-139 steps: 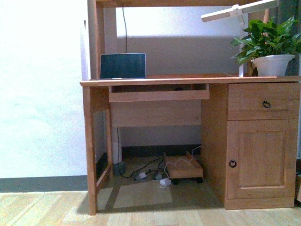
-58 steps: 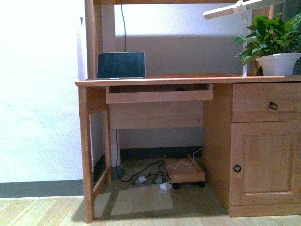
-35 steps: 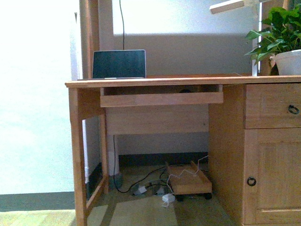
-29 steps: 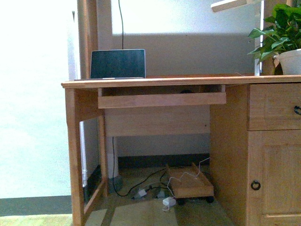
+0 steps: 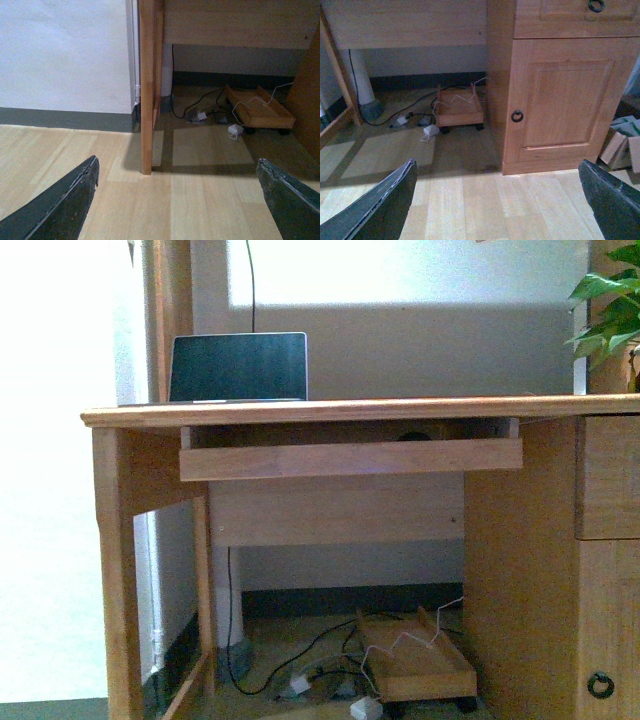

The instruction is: Place mouse

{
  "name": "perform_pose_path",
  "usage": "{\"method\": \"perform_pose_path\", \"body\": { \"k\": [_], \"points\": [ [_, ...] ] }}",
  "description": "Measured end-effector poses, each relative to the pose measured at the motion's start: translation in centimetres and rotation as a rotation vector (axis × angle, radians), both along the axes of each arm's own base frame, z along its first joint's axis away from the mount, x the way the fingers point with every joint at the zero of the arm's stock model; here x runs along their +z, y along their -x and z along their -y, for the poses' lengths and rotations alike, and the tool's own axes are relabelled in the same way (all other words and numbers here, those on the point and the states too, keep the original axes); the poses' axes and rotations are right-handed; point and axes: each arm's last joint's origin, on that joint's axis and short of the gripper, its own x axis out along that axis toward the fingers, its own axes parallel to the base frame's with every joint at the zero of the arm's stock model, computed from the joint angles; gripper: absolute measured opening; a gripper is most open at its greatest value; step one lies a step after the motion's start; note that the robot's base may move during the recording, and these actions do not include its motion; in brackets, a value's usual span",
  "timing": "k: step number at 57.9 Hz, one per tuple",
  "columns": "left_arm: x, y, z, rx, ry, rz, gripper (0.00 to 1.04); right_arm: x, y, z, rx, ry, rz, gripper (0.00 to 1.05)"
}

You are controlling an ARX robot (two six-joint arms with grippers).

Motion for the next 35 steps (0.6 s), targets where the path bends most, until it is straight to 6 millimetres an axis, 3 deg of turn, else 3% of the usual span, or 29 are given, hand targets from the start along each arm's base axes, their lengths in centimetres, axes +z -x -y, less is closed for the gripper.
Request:
{"method": "perform_pose_path", "body": {
  "k": [35],
  "points": [
    [0.00,0.00,0.00,0.000,0.000,0.000,0.97,0.00,0.00,0.00,-0.001,0.000,0.000,0.97]
  ]
}}
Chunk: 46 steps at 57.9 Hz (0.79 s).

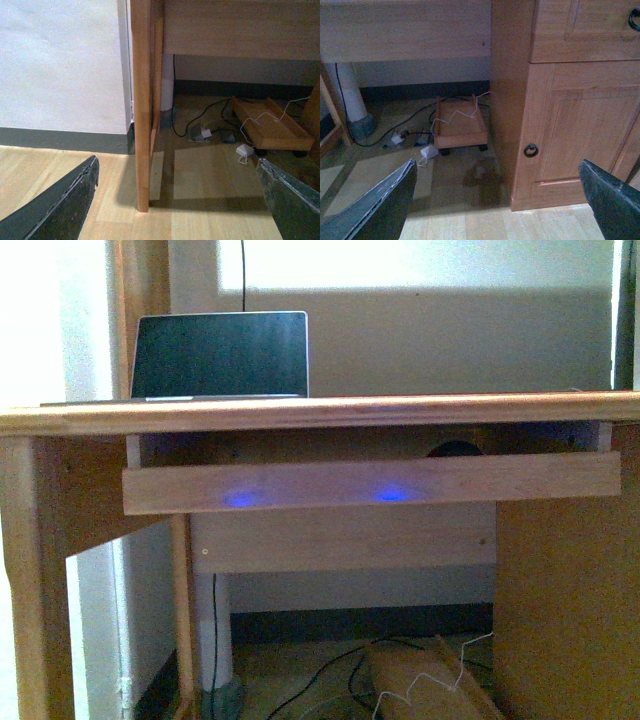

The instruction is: Place mouse

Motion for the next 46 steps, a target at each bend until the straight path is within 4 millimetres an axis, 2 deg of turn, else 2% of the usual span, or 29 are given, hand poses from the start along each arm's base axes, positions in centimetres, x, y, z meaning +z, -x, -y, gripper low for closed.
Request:
{"method": "perform_pose_path", "body": {
  "k": [46],
  "points": [
    [0.00,0.00,0.00,0.000,0.000,0.000,0.97,0.00,0.00,0.00,0.000,0.000,0.000,0.97]
  ]
}}
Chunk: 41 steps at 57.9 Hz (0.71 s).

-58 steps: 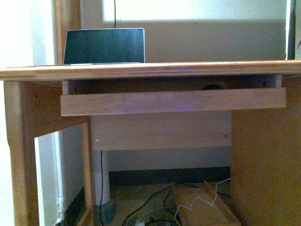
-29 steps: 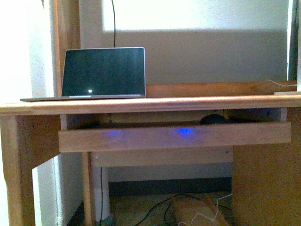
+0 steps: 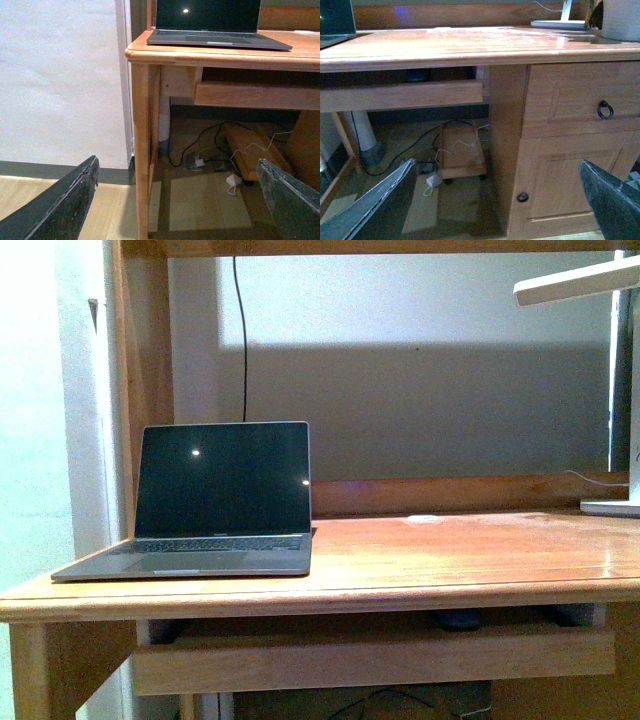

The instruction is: Place mouse

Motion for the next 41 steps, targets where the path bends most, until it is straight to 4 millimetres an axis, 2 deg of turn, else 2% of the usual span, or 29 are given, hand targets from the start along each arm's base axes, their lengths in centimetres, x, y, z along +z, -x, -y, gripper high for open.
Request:
{"method": "perform_pose_path", "body": {
  "k": [8,16,24,34,41],
  "points": [
    [-0.1,-0.6,-0.2,-0.048,0.142,-0.246,0.97,0.0,0.0,0.0,0.001,0.000,0.000,0.97],
    [0.3,-2.6,-1.2,-0.074,0.119,-0.277,0.97,0.0,0.0,0.0,0.000,0.000,0.000,0.97],
    [0.9,-5.9,-2.6,-0.073,-0.049,-0.243,0.97,0.0,0.0,0.0,0.000,0.000,0.000,0.97],
    [-0.5,-11.3,-3.7,-0.109,-0.380,-0.230,0.97,0.0,0.0,0.0,0.000,0.000,0.000,0.97],
    [-1.3,-15.0,-3.4,-0.157,-0.578,-0.186,0.97,0.0,0.0,0.0,0.000,0.000,0.000,0.97]
  ]
}}
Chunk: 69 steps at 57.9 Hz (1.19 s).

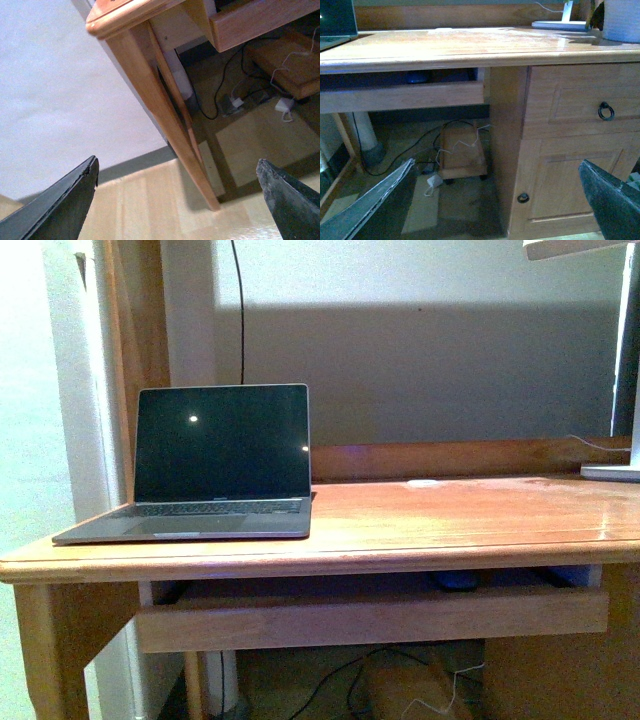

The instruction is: Place mouse

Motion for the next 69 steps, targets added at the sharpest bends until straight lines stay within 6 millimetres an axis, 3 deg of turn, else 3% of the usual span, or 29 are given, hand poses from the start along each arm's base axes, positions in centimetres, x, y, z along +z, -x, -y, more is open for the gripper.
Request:
{"method": "perform_pose_path", "body": {
  "k": [13,25,37,38,54,69],
  "points": [
    [-1.1,-5.3,2.2,-0.218,-0.274,0.087,0.97,0.0,0.0,0.0,0.000,0.000,0.000,0.97],
    [-1.0,-8.8,3.9,-0.311,-0.386,0.148,0.97,0.0,0.0,0.0,0.000,0.000,0.000,0.97],
    [-1.8,-11.7,4.3,-0.367,-0.466,0.150,0.97,0.0,0.0,0.0,0.000,0.000,0.000,0.97],
    [-3.5,-18.3,5.0,-0.457,-0.592,0.166,0.97,0.0,0.0,0.0,0.000,0.000,0.000,0.97],
    [-4.6,-20.7,6.5,-0.534,-0.616,0.171,0.97,0.0,0.0,0.0,0.000,0.000,0.000,0.97],
    [-4.7,-21.0,7.2,-0.573,-0.607,0.079,0.97,0.0,0.0,0.0,0.000,0.000,0.000,0.97]
  ]
}}
